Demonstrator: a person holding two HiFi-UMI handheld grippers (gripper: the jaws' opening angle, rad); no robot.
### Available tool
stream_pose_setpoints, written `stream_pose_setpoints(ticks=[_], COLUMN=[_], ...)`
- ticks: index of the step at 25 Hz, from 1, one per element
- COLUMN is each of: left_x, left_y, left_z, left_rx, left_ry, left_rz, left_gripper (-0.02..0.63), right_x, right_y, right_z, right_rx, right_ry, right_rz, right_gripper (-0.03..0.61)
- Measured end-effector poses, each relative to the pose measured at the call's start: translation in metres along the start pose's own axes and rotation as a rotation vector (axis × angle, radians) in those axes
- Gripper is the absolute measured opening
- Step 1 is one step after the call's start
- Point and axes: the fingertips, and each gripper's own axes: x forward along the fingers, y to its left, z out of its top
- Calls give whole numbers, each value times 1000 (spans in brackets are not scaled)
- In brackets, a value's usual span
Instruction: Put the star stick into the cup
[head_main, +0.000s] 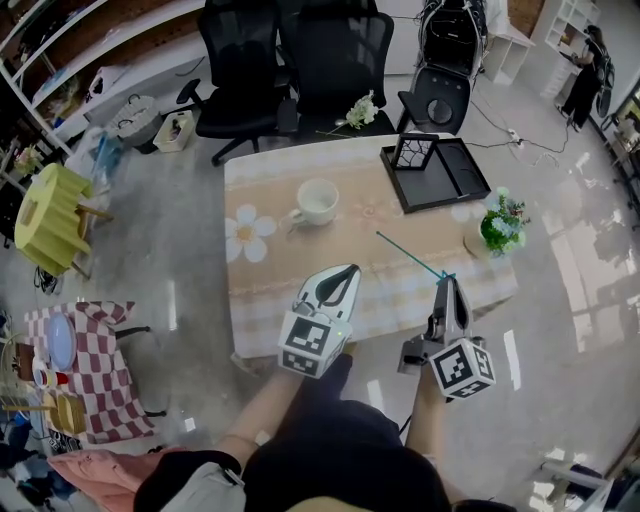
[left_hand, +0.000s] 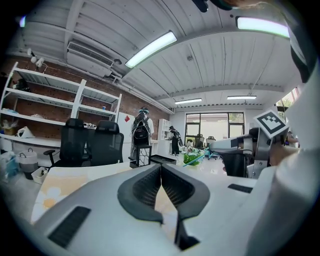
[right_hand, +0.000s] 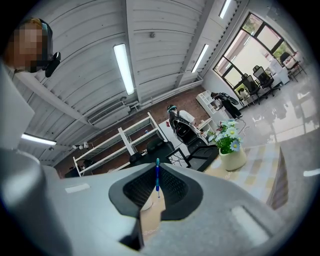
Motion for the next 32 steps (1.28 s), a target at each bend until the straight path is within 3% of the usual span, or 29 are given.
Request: stream_pose_setpoints(ticks=[19,32], left_x=[82,92], left_y=[30,43], left_z=[7,1], left_rx=[-47,-37], left_ry=[11,19], left_rz=[-22,-1], left_gripper=[12,13], right_x=[79,109], right_y=[-35,-42], right_z=[21,4], right_rx=[-19,-13], right_ry=[17,73], right_rz=[-17,-11], right_gripper=[17,17])
